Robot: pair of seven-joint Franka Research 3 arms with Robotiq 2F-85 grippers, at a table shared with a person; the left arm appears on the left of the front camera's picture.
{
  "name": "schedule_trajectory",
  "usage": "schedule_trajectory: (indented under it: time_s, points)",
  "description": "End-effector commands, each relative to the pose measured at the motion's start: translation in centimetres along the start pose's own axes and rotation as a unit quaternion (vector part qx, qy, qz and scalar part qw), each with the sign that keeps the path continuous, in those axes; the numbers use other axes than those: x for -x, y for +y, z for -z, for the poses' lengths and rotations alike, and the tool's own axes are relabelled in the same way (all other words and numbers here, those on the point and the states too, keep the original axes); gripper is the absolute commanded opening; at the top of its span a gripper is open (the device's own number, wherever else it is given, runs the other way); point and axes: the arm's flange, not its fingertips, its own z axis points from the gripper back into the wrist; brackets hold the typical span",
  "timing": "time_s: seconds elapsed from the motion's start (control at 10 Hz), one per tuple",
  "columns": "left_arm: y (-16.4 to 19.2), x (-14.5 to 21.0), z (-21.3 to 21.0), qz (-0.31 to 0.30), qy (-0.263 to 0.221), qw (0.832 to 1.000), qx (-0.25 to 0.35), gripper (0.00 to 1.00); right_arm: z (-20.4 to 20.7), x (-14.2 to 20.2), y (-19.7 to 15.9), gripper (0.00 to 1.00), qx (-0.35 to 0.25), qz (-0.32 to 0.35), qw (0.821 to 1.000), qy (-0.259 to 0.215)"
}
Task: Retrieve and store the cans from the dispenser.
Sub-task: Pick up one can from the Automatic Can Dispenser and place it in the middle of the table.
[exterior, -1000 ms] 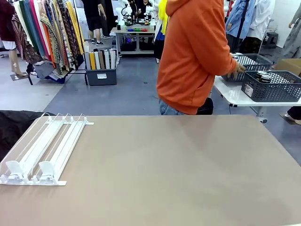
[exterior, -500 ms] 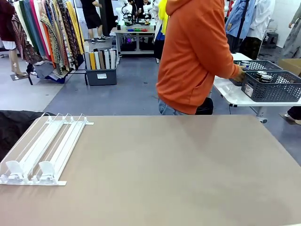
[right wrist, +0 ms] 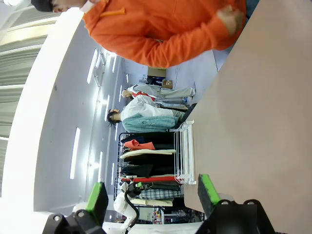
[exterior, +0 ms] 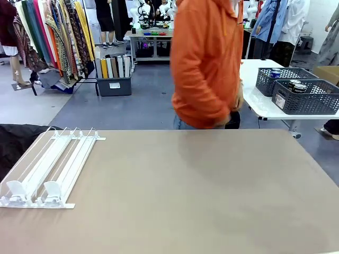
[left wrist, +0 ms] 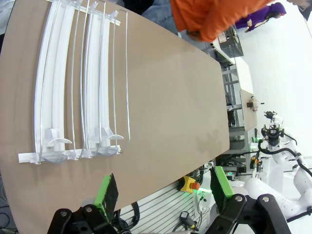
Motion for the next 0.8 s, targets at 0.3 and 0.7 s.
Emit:
schedule_trajectory:
  time_s: [0.3,0.7]
  points:
    - [0.06,-0.02,0.02,0.0,-0.002,1.0,0.007,1.0,0.0,-0.24,0.42,1.0,-0.01,-0.003,1.0,-0.003]
    - [0.06,-0.02,0.02,0.0,-0.002,1.0,0.007,1.0,0.0,-0.24,0.42,1.0,-0.01,-0.003,1.0,-0.003]
